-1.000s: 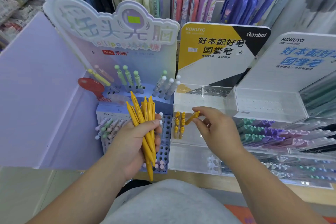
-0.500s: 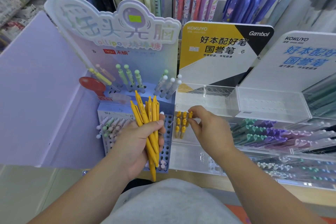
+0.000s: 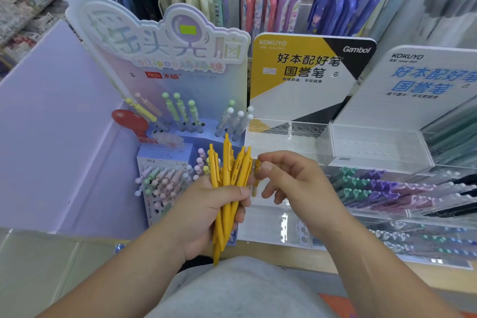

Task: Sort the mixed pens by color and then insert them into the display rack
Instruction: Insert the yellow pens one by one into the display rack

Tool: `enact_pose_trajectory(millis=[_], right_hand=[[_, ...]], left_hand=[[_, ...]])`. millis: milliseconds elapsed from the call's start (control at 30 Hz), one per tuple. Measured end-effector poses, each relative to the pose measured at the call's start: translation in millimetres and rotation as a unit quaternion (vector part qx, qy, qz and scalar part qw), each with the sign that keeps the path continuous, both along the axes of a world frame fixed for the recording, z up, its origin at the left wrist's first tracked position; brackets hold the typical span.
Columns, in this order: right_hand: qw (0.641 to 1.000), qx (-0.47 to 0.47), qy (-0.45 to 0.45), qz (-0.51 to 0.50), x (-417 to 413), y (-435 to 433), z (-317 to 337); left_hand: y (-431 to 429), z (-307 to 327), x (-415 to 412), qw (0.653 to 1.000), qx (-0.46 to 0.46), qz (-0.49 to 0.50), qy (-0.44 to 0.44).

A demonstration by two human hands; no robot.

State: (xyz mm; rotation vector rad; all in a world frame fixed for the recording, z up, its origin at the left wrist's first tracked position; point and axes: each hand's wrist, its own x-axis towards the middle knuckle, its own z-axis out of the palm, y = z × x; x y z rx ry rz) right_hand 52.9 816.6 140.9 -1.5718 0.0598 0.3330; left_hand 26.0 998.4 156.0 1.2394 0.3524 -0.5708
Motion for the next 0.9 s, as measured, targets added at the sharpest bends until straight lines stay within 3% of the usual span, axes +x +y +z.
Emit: enact_pose_trajectory(millis=[167,333,667,767,900], right_hand=[[0.993,0.11,0.026,0.044,-6.8,1.6,2.9],[0.991,0.127,0.013,0.04,-11.1,-1.6,-2.0],[0.984,0.15,-0.01,-0.1,-1.6,-21.7,5.8],[0.98,0.118,-0.046,-0.15,4.1,-34.5,10.3],[0.978,-0.009,-0.117,-0.171,5.0,-40.7,10.2]], left_hand=[[-3.6,6.5,-3.6,0.998,-0.025,-0.055,-0.015],[-3.9,6.8,-6.5,0.997,-0.033,-0.068,-0.016],[-2.6,2.5,-6.6,0.998,-0.053,0.022,0.026],[0.0,0.8,-7.5,0.998,-0.032,0.047,0.026],[5.2,-3.5,-7.2,0.995,-0.015,0.093,0.019]])
